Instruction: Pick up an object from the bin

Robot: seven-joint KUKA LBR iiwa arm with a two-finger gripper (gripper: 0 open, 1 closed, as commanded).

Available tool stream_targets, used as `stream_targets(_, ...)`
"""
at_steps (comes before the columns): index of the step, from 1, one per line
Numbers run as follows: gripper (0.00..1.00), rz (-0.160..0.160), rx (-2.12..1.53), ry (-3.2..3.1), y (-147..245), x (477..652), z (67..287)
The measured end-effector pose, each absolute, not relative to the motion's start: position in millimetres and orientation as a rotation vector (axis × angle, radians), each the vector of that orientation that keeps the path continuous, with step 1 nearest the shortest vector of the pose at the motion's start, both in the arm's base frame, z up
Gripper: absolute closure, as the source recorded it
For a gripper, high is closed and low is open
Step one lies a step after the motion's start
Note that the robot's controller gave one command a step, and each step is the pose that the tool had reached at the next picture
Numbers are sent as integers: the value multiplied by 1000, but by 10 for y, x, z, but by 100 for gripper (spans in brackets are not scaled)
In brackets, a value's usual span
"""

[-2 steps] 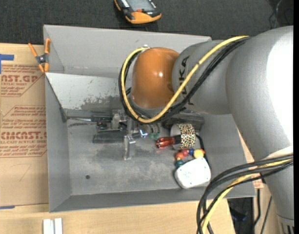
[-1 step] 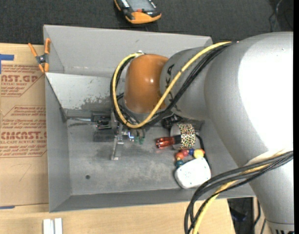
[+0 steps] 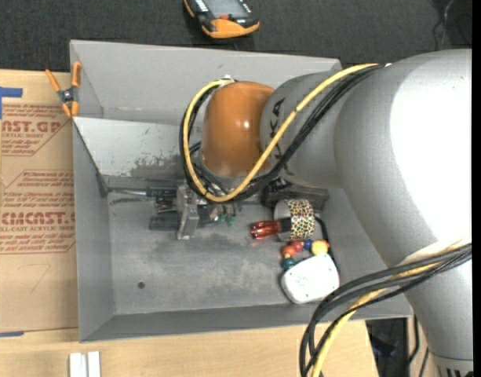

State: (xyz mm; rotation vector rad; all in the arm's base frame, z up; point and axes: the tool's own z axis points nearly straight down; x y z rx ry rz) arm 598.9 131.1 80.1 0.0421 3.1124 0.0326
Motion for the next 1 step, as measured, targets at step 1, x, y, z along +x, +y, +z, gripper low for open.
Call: stream_targets(1,100,34,37,3113,1309,5989,801)
